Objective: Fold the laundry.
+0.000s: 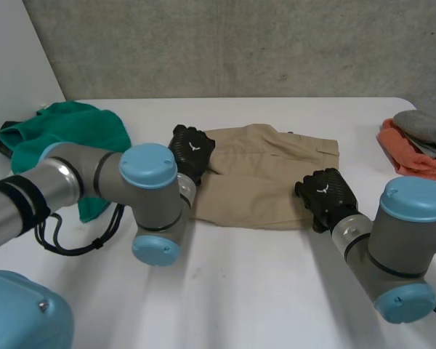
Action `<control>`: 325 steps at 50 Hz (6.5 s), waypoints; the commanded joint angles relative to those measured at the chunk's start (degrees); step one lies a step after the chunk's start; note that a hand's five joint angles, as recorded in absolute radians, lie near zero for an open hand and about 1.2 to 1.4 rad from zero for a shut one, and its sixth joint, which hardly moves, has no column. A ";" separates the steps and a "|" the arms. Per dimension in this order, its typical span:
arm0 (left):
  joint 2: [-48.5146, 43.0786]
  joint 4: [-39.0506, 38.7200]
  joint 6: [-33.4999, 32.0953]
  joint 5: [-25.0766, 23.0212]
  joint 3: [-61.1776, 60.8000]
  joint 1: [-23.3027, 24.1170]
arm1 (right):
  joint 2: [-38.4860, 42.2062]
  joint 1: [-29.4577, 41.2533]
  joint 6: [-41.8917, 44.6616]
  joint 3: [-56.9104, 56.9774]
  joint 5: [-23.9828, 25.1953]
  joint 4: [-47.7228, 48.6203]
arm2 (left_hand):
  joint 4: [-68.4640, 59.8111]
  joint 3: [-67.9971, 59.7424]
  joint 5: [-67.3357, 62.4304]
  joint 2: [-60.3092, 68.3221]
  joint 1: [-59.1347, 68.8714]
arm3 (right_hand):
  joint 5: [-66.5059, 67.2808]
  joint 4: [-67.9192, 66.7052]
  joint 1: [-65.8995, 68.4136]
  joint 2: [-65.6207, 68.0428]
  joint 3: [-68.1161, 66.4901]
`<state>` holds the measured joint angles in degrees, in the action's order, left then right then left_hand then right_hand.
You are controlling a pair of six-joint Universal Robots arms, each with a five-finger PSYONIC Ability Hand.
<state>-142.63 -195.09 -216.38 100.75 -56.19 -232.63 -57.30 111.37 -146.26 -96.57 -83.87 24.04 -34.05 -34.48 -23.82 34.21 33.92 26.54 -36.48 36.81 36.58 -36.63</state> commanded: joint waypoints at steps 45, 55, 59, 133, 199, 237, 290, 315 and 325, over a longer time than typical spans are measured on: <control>4.12 -0.65 11.24 -14.27 -15.53 -7.84 | 0.35 -1.16 -0.78 3.84 0.81 -5.06 | -13.33 -12.89 -13.56 13.17 13.46 | 43.46 -43.52 43.19 43.42 -43.37; 0.95 -1.52 10.10 -14.35 -11.92 -7.93 | 0.44 -0.98 -0.51 3.93 0.90 -4.97 | -35.67 -35.24 -35.90 35.52 35.80 | 43.46 -43.52 43.19 43.42 -43.37; 1.30 -2.75 10.01 -14.18 -12.09 -7.93 | 0.53 -0.98 -0.43 4.37 0.90 -4.97 | -45.95 -45.52 -46.18 45.79 46.08 | 43.46 -43.52 43.19 43.42 -43.37; 13.69 -10.93 -2.29 -4.77 -0.47 -4.85 | 7.55 -0.45 6.34 42.08 -3.49 -0.83 | -45.95 -45.52 -46.18 45.79 46.08 | 43.46 -43.52 43.19 43.42 -43.37; 16.79 15.26 3.51 -22.16 -15.98 -8.09 | -21.97 -0.37 19.09 -9.95 -1.91 -39.52 | 1.48 1.92 1.26 -1.64 -1.35 | 43.46 -43.52 43.19 43.42 -43.37; 16.94 18.69 2.10 -2.75 -26.24 -8.10 | -20.39 -0.28 15.13 -10.48 -1.91 -34.86 | -29.75 -29.32 -29.98 29.60 29.88 | 43.46 -43.52 43.19 43.42 -43.37; 27.24 3.16 7.04 5.24 -33.47 1.30 | -15.30 -0.28 13.64 -1.62 -2.53 -15.36 | -45.95 -45.52 -46.18 45.79 46.08 | 43.46 -43.52 43.19 43.42 -43.37; 1.29 -22.53 -13.72 6.57 -7.77 -1.95 | 15.21 -0.28 13.03 25.21 -3.05 13.84 | 24.05 24.48 23.82 -24.21 -23.92 | -26.54 26.48 -26.81 -26.58 26.63; 15.70 -22.18 -7.31 6.48 -22.28 -1.07 | -0.43 -1.24 -1.38 16.77 -0.60 -13.30 | 24.05 24.48 23.82 -24.21 -23.92 | -26.54 26.48 -26.81 -26.58 26.63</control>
<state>-134.88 -217.52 -227.72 107.28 -70.25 -234.16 -49.81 110.45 -139.96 -75.89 -86.10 27.04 -11.50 -12.14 -2.65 11.73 11.17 2.53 -12.22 13.38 12.39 -12.16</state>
